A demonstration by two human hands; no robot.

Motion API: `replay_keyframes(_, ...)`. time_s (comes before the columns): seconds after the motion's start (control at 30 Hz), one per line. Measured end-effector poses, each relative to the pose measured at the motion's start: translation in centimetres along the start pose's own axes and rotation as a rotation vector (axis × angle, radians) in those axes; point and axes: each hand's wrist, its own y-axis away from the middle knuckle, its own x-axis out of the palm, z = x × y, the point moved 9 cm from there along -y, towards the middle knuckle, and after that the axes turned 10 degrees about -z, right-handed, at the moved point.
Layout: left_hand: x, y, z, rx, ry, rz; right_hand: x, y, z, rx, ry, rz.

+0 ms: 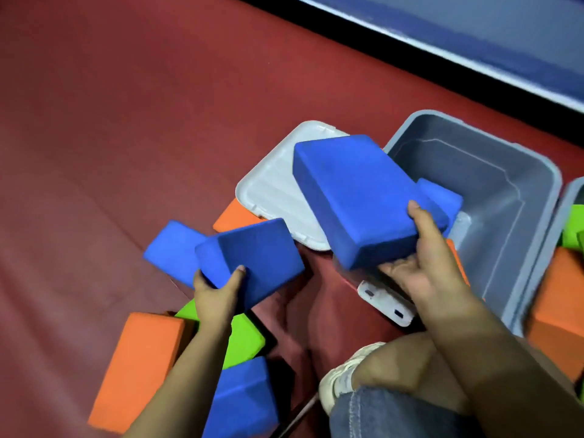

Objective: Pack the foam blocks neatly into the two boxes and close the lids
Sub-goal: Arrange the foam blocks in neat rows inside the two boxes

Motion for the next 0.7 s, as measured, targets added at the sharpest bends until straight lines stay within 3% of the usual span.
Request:
replay_keyframes(0.1,-1.5,1.4,-5.6,0.157,0.104,-0.024,-1.8,-0.9,2.1,0.058,-0.262,0.005)
replay_keyframes(0.23,-1.4,5.5,-12.3,0.259,0.189,-0.013,-3.7,-1.2,1.8,0.104,-0.120,0.016)
replay_keyframes(0.4,3.9,12.3,-17.6,0.377,0.258,0.182,-5.1,0.2,2.2,0.136,-0.226,0.071)
replay_keyframes(0.5,9.4,15.4,-17.8,0.392,0.202,0.359,-3.9,2.4,3.7,0.073,-0.341,0.228)
replay_keyframes(0.57,11.7,16.0,-16.9,0.349,0.132,0.436,-2.6,3.8,2.7,0.074,-0.210,0.340)
replay_keyframes(0.7,10.3,11.6,-13.1,0.275,0.002,0.385,-1.1,4.3,-2.3,0.144,0.173,0.386)
